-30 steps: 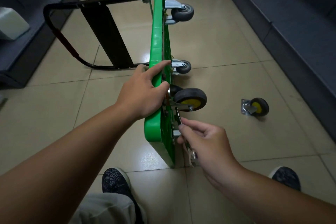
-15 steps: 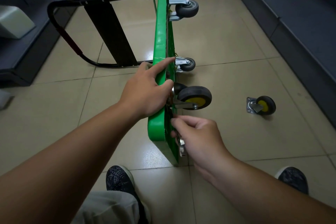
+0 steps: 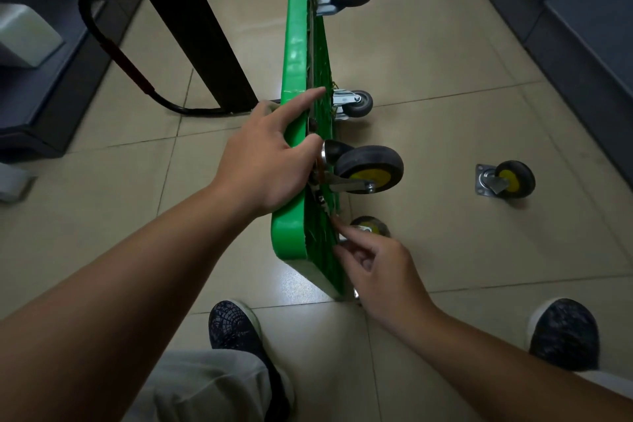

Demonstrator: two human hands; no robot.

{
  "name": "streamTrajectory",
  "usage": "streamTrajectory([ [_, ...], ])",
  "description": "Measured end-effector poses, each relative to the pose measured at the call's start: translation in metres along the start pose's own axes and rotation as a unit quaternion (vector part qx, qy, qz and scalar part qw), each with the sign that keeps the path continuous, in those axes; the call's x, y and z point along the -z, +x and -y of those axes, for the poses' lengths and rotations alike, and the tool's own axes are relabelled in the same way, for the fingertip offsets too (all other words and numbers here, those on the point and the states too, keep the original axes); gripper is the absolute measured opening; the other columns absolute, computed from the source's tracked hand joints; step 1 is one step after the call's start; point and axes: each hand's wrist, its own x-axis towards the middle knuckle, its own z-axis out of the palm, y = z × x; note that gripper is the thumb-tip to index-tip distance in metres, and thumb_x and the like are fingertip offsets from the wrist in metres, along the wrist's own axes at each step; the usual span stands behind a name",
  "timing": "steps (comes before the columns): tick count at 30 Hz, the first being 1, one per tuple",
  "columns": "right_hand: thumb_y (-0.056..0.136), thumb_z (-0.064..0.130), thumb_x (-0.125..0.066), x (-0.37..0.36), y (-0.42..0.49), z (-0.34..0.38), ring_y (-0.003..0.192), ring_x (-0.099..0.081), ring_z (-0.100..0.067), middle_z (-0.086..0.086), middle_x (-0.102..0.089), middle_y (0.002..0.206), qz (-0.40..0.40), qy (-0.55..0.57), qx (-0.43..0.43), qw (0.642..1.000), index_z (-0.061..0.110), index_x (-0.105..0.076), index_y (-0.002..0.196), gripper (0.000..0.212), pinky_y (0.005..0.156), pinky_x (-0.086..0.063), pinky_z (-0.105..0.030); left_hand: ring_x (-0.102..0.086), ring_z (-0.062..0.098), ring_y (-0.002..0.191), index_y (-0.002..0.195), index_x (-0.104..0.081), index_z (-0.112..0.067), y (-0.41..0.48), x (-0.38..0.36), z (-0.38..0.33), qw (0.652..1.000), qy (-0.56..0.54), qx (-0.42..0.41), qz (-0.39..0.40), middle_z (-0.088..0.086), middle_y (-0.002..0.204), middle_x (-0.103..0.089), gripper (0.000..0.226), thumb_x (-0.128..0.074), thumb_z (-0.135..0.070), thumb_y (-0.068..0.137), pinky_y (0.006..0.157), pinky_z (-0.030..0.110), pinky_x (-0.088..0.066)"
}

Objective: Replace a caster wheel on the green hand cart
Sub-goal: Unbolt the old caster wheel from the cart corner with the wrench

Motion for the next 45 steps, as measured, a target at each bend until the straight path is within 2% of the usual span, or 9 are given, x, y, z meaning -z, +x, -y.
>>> streamTrajectory([
  [3, 0.093, 0.010, -0.073, 0.000, 0.014, -0.008, 0.065, -0.057, 0.008, 0.021, -0.066, 0.068, -0.018, -0.017, -0.018, 1.000, 0.026, -0.074, 0.123, 0.034, 0.069, -0.044, -0.010, -0.049, 0.013, 0.101, 0.147, -0.037, -0.064, -0.001, 0.001, -0.001, 1.000, -0.005, 0.000, 0.005, -0.009, 0.120, -0.045, 0.058, -0.051, -0.044, 0.094, 0.075, 0.022, -0.040],
  [8, 0.093, 0.009, -0.073, 0.001, 0.035, -0.005, 0.065, -0.058, 0.014, 0.023, -0.069, 0.081, -0.013, -0.080, -0.004, 0.997, 0.022, -0.078, 0.116, 0.027, 0.066, -0.041, -0.003, -0.050, 0.013, 0.104, 0.145, -0.038, -0.065, -0.002, 0.002, -0.003, 1.000, -0.012, 0.009, 0.004, -0.010, 0.121, -0.048, 0.062, -0.046, -0.048, 0.087, 0.082, 0.032, -0.043],
  [13, 0.095, 0.012, -0.070, 0.010, 0.036, 0.001, 0.084, -0.065, -0.013, 0.003, -0.077, 0.101, -0.013, -0.188, 0.033, 0.981, 0.023, -0.078, 0.117, 0.026, 0.081, -0.050, -0.027, -0.049, 0.012, 0.105, 0.146, -0.037, -0.064, -0.002, 0.003, -0.004, 1.000, -0.010, 0.008, 0.007, -0.009, 0.123, -0.048, 0.064, -0.044, -0.049, 0.084, 0.082, 0.031, -0.040],
  [17, 0.094, 0.009, -0.070, 0.026, 0.017, 0.006, 0.066, -0.059, 0.000, 0.007, -0.068, 0.073, 0.023, -0.203, 0.024, 0.979, 0.021, -0.080, 0.108, 0.021, 0.064, -0.042, -0.012, -0.048, 0.013, 0.105, 0.148, -0.036, -0.064, -0.002, 0.002, -0.002, 1.000, -0.002, 0.001, 0.008, -0.008, 0.122, -0.047, 0.063, -0.045, -0.049, 0.087, 0.078, 0.028, -0.039],
  [20, 0.093, 0.020, -0.075, 0.035, 0.008, 0.022, 0.051, -0.045, -0.003, 0.008, -0.057, 0.061, 0.024, -0.153, -0.011, 0.988, 0.027, -0.080, 0.105, 0.016, 0.053, -0.036, -0.012, -0.047, 0.012, 0.102, 0.150, -0.031, -0.064, 0.000, 0.000, 0.002, 1.000, 0.004, -0.002, 0.003, -0.008, 0.122, -0.047, 0.060, -0.051, -0.044, 0.097, 0.072, 0.021, -0.035],
  [24, 0.089, 0.029, -0.078, 0.040, -0.007, 0.058, 0.042, -0.044, 0.000, 0.011, -0.058, 0.056, -0.021, -0.043, -0.056, 0.997, 0.024, -0.080, 0.108, 0.020, 0.046, -0.035, -0.010, -0.048, 0.016, 0.106, 0.155, -0.016, -0.063, -0.001, 0.001, -0.001, 1.000, 0.003, 0.007, -0.002, -0.009, 0.119, -0.044, 0.071, -0.051, -0.043, 0.097, 0.085, 0.036, -0.040],
  [27, 0.089, 0.026, -0.078, 0.038, -0.013, 0.082, 0.050, -0.060, -0.002, 0.002, -0.072, 0.061, -0.022, 0.027, -0.110, 0.993, 0.024, -0.076, 0.117, 0.028, 0.048, -0.043, -0.010, -0.050, 0.019, 0.108, 0.160, -0.013, -0.053, -0.001, 0.000, -0.002, 1.000, 0.002, 0.017, -0.003, -0.009, 0.122, -0.044, 0.079, -0.048, -0.049, 0.090, 0.088, 0.039, -0.043],
  [36, 0.094, 0.009, -0.068, 0.012, -0.010, 0.105, 0.043, -0.044, -0.013, -0.009, -0.061, 0.059, -0.033, 0.250, -0.204, 0.946, 0.008, -0.073, 0.112, 0.019, 0.041, -0.035, -0.019, -0.054, 0.025, 0.117, 0.160, -0.017, -0.051, -0.002, 0.001, -0.004, 1.000, 0.002, 0.026, -0.001, -0.002, 0.135, -0.051, 0.081, -0.045, -0.053, 0.085, 0.100, 0.045, -0.048],
  [45, 0.094, 0.011, -0.069, 0.010, 0.005, 0.109, 0.042, -0.047, -0.014, -0.009, -0.065, 0.060, -0.019, 0.269, -0.225, 0.936, -0.001, -0.070, 0.105, 0.016, 0.040, -0.039, -0.018, -0.050, 0.016, 0.104, 0.160, -0.017, -0.051, -0.001, 0.000, 0.000, 1.000, -0.002, 0.021, -0.011, -0.012, 0.119, -0.044, 0.075, -0.051, -0.049, 0.093, 0.082, 0.034, -0.037],
])
